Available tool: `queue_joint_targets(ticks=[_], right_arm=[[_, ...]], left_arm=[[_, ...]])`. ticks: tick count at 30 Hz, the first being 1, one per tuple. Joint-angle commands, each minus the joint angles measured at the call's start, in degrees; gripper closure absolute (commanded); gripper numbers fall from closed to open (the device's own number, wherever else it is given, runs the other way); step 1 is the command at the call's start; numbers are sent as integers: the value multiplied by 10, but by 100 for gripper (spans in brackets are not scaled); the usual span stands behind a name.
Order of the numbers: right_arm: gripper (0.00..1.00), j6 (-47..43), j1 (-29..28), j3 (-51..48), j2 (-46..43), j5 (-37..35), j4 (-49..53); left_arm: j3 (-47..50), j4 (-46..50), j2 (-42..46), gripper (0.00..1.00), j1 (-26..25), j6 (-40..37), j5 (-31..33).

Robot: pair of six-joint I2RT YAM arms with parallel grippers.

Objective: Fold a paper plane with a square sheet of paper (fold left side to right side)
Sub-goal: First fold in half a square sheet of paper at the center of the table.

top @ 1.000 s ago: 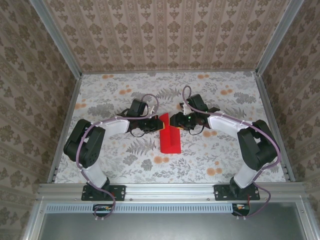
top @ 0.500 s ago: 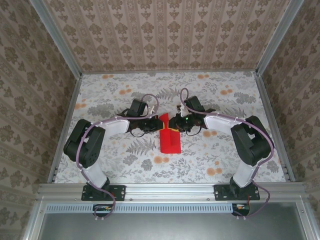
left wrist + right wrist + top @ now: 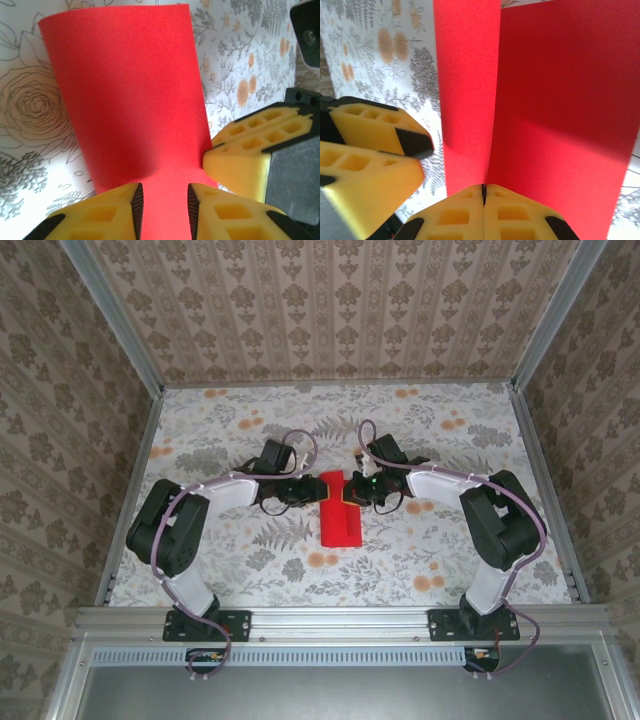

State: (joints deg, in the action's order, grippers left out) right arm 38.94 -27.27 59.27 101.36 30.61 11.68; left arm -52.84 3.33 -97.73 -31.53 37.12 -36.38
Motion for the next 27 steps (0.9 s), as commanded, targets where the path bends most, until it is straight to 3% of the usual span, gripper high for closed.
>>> queue_joint_targets(ticks=[1,4,9,20,27], right_arm=[[99,-27,-2,18,8,-39,46],[99,-35,-2,20,11,-57,57],[98,-46,-2,25,16,-80,74],[98,-60,-2,32,27,-104,99],[97,-67,-3,32,30,-115,110]], left_arm=[[-20,59,30,59,1,-37,36],[-19,71,29,51,1,-38,46],[-24,74,7,49,-5,-26,52],[-71,115,-49,48,-28,-28,72],[-90,135,-76,53,-41,-33,85]])
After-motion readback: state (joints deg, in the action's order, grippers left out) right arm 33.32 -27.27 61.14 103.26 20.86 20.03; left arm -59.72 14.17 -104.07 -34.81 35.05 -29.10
